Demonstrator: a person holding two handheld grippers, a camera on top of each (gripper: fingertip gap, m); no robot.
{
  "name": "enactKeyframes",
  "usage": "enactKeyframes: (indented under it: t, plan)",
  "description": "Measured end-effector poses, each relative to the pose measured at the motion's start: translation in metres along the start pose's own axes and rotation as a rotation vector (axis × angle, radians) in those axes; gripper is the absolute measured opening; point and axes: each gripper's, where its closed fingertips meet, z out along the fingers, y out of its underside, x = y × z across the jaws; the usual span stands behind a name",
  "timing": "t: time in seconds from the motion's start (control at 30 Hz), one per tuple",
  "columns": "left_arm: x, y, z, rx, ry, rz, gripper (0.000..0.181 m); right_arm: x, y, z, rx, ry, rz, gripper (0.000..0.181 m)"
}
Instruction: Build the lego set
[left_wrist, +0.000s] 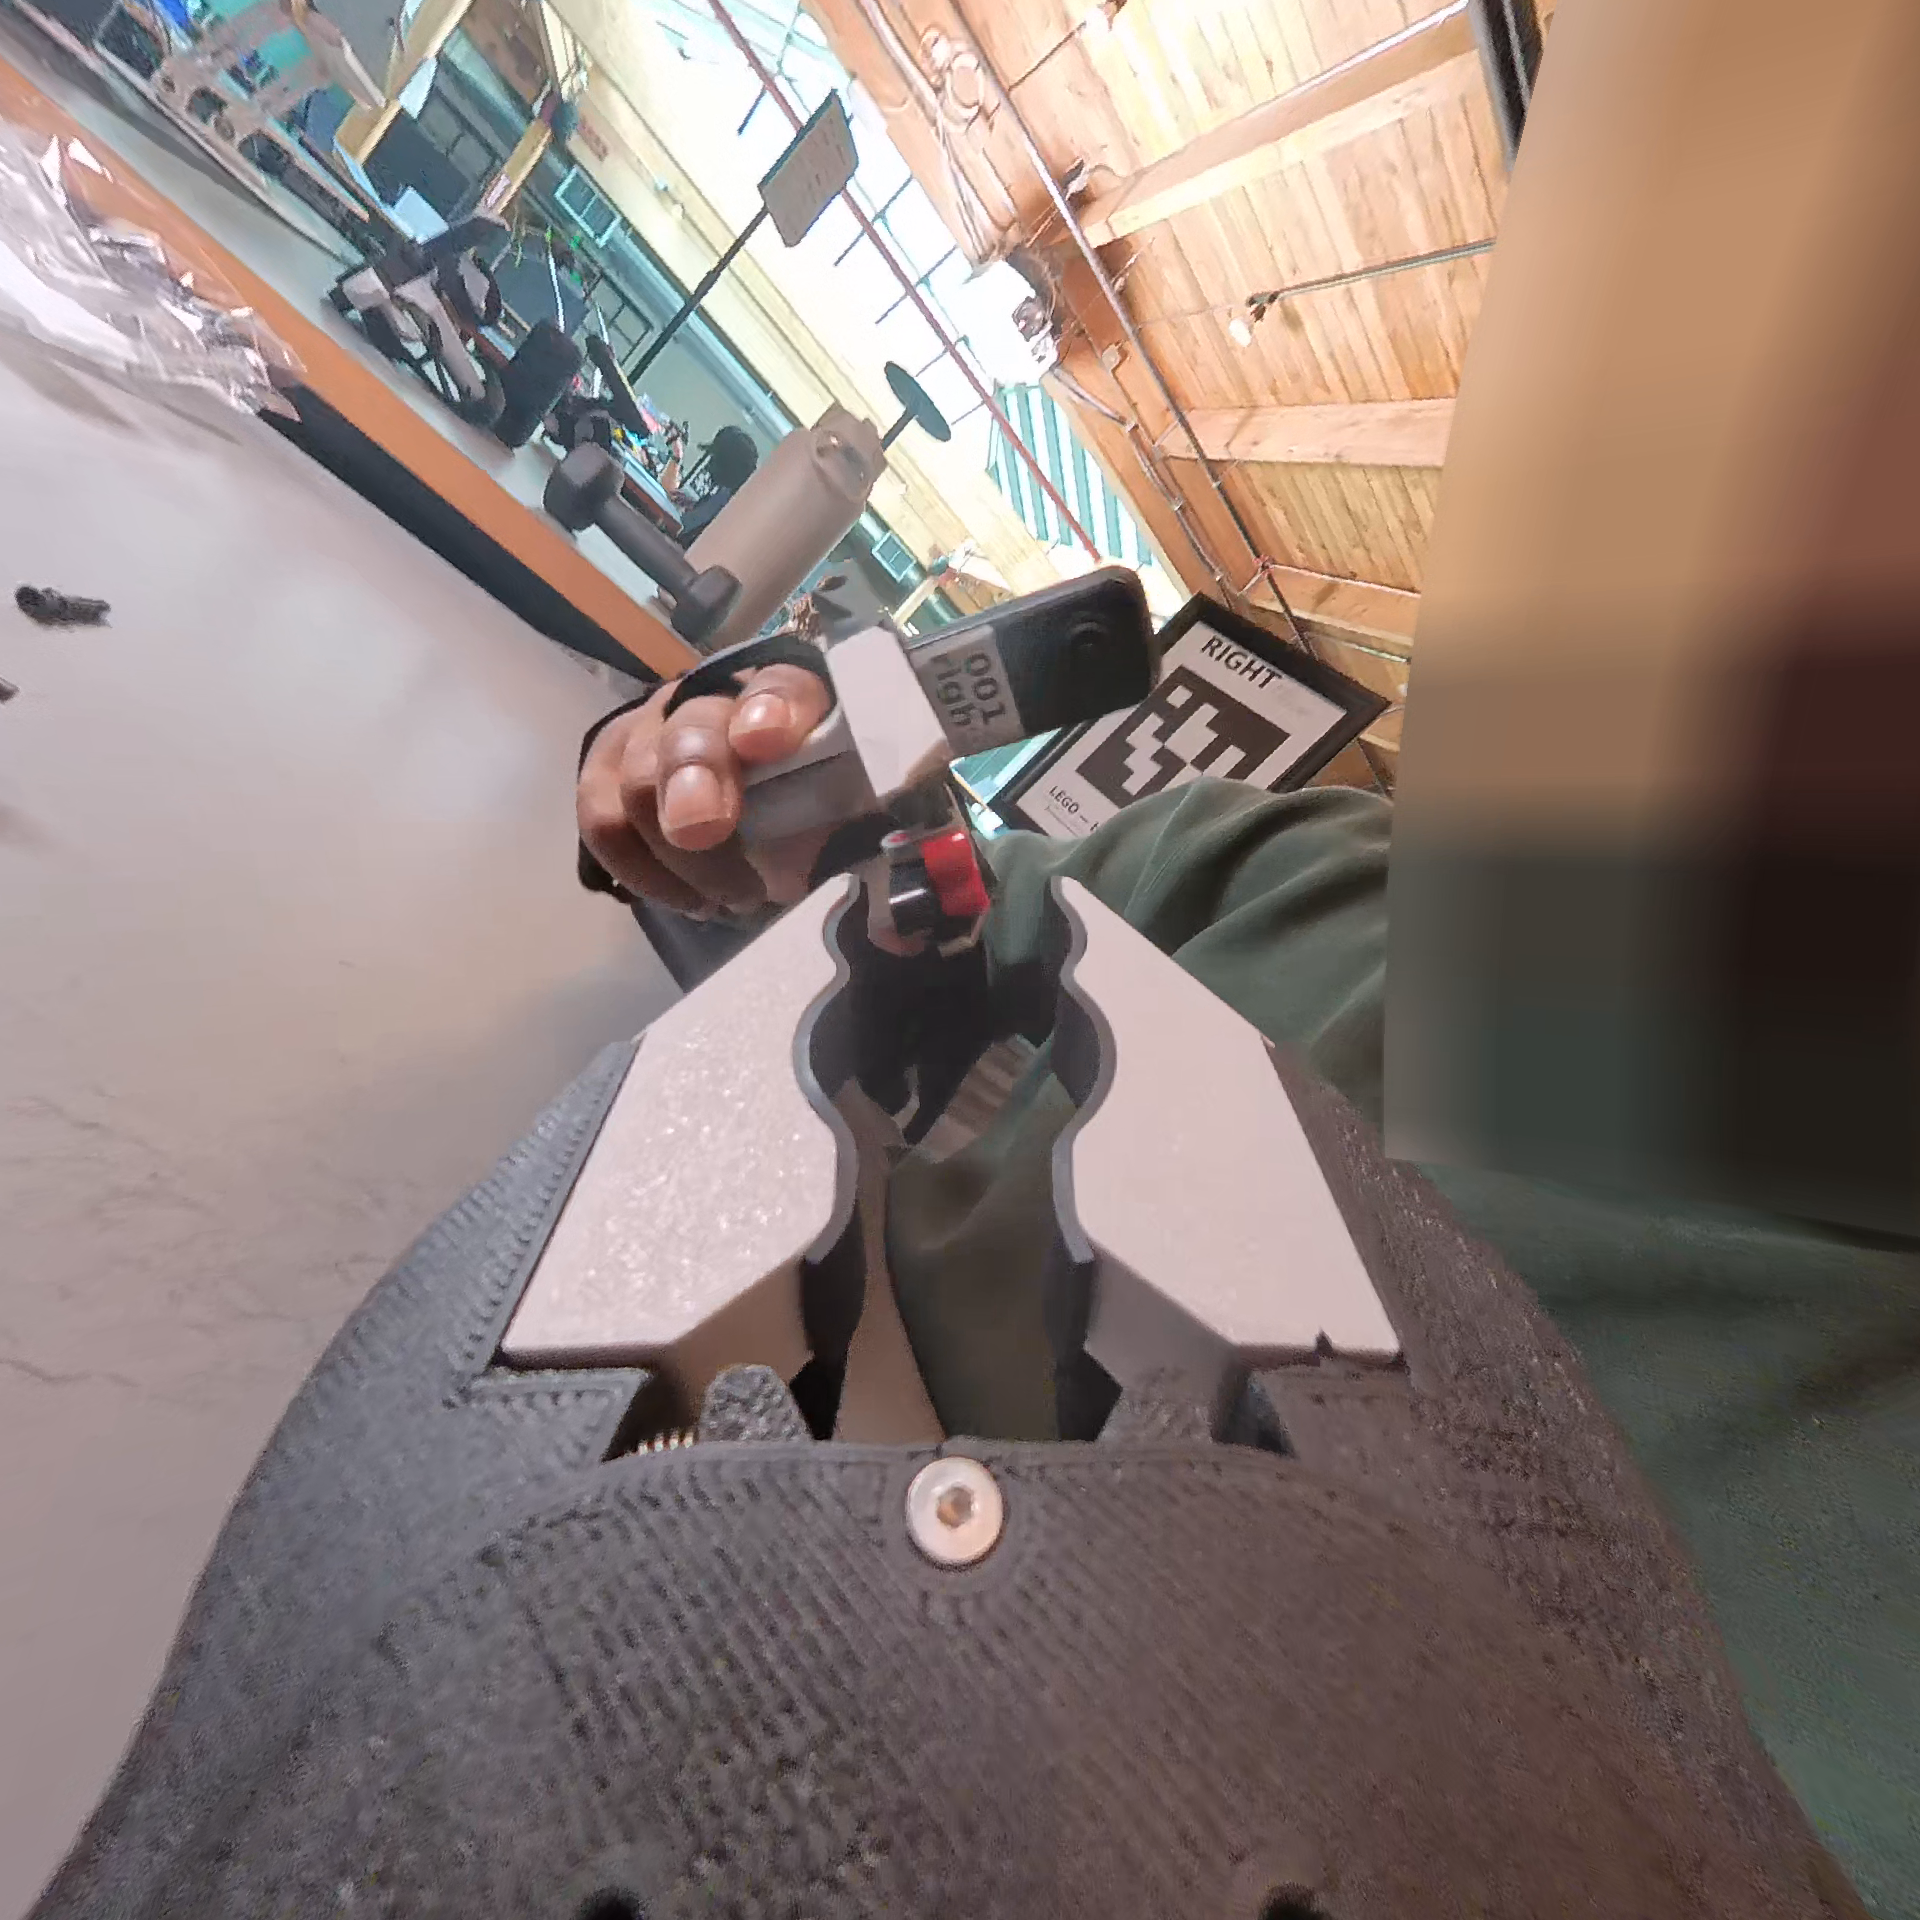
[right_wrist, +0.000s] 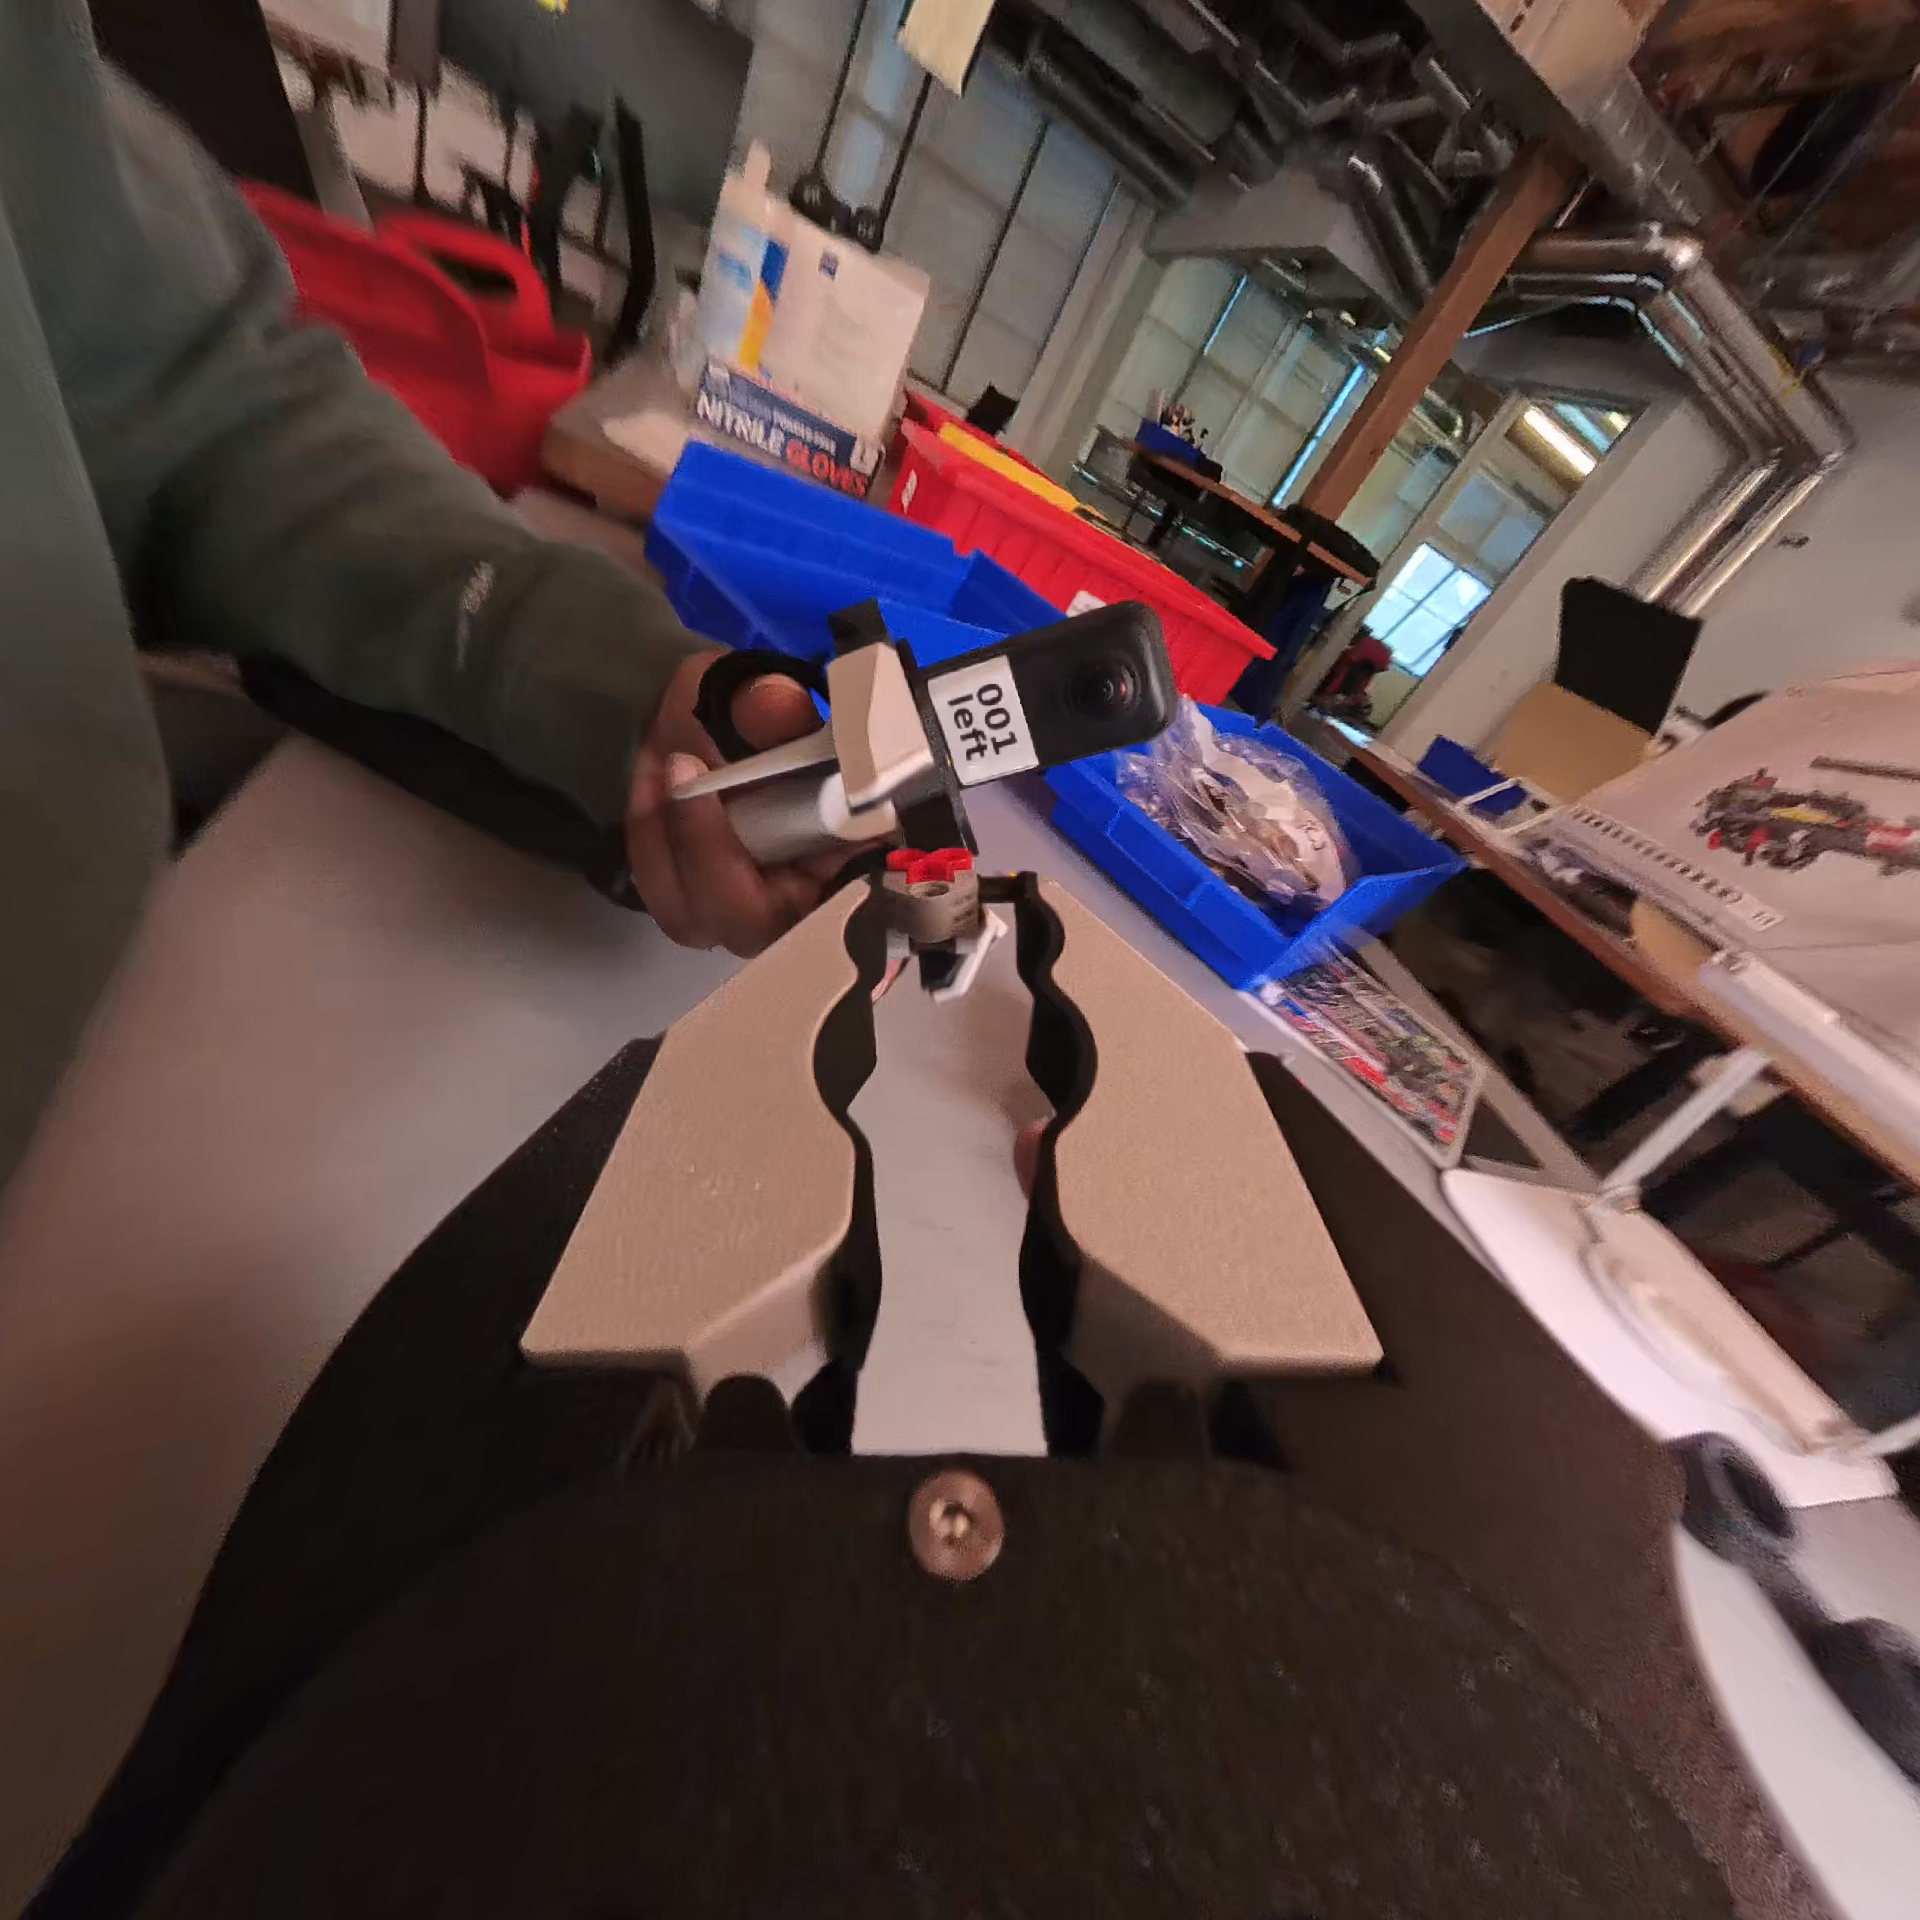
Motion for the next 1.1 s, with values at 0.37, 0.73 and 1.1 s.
enactKeyframes:
  t: [0.37, 0.73, 1.1]
  plan:
    - [-0.009, -0.003, -0.001, 0.034, -0.034, -0.045, 0.014, -0.004, 0.007, 0.000, 0.027, -0.050, 0.091, 0.022]
    - [-0.031, -0.011, -0.015, -0.019, -0.325, 0.350, 0.013, 0.007, 0.032, -0.007, -0.086, -0.113, 0.326, 0.028]
    - [-0.037, 0.015, 0.000, -0.262, -0.515, 0.977, 0.013, -0.015, 0.045, -0.019, -0.153, -0.281, 0.331, 0.011]
